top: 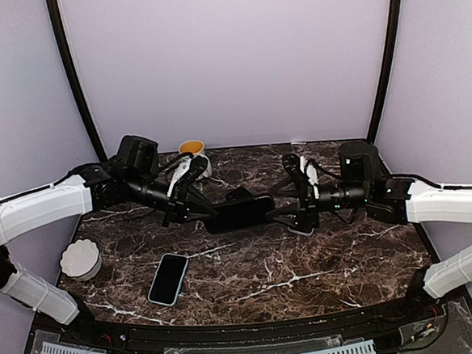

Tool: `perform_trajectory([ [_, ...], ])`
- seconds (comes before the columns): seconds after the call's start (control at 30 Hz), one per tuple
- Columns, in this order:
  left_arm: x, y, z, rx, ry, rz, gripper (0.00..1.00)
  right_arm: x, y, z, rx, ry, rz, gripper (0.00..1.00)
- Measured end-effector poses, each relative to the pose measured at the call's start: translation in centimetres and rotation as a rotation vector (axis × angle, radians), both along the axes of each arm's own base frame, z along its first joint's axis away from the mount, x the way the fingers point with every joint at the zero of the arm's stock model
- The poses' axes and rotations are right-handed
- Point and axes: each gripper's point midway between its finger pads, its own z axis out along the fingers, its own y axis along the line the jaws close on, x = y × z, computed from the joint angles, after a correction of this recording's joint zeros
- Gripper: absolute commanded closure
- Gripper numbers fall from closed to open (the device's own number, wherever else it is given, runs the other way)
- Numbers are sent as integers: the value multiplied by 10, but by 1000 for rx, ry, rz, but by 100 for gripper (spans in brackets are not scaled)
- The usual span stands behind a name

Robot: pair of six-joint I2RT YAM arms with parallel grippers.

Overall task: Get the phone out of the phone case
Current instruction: Pass from the left arm to the right

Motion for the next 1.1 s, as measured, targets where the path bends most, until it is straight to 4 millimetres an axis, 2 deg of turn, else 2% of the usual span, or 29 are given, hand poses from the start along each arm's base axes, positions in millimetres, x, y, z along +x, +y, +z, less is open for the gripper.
perform_trajectory([
  [0.07, -3, -2, -1, 3, -4, -10, 100, 0, 4, 3, 2, -10, 12, 51],
  [0.2, -7, -4, -2, 8, -9, -21, 100, -2, 10, 5, 3, -13, 40, 73],
  [0.3, -5, -3, -4, 17, -18, -10, 100, -6, 15, 4, -1, -3, 66, 96],
  [0.33, -4, -3, -4, 19, -21, -9, 100, -6, 15, 3, -4, -5, 72, 100],
  [0.5, -5, -1, -9, 37, -44, -17, 100, -14, 17, -2, -11, 41, 106, 100],
  [0.53, -5, -1, -9, 37, -45, -17, 94, -14, 17, -2, -10, 43, 108, 100],
  [0.57, -5, -1, -9, 37, -46, -17, 86, -14, 17, -2, -9, 45, 108, 100],
  [0.6, -4, -1, -10, 39, -47, -16, 65, -14, 17, -2, -7, 47, 107, 100],
  [0.63, -4, -1, -10, 41, -49, -14, 55, -15, 17, -3, -4, 47, 105, 100],
  [0.67, -3, -1, -10, 43, -53, -9, 37, -15, 16, -4, -1, 46, 104, 100],
  [0.7, -2, -2, -10, 44, -61, -3, 25, -16, 15, -7, -6, 47, 96, 100],
  [0.77, 1, -1, -8, 46, -74, 11, 18, -19, 11, -17, -22, 59, 83, 100],
  [0.9, 0, 4, -3, 38, -121, 34, 16, -19, 1, -33, -64, 68, 34, 100],
  [1.1, -12, 23, 9, 3, -245, 62, 15, -8, -9, -35, -78, 5, -48, 100],
])
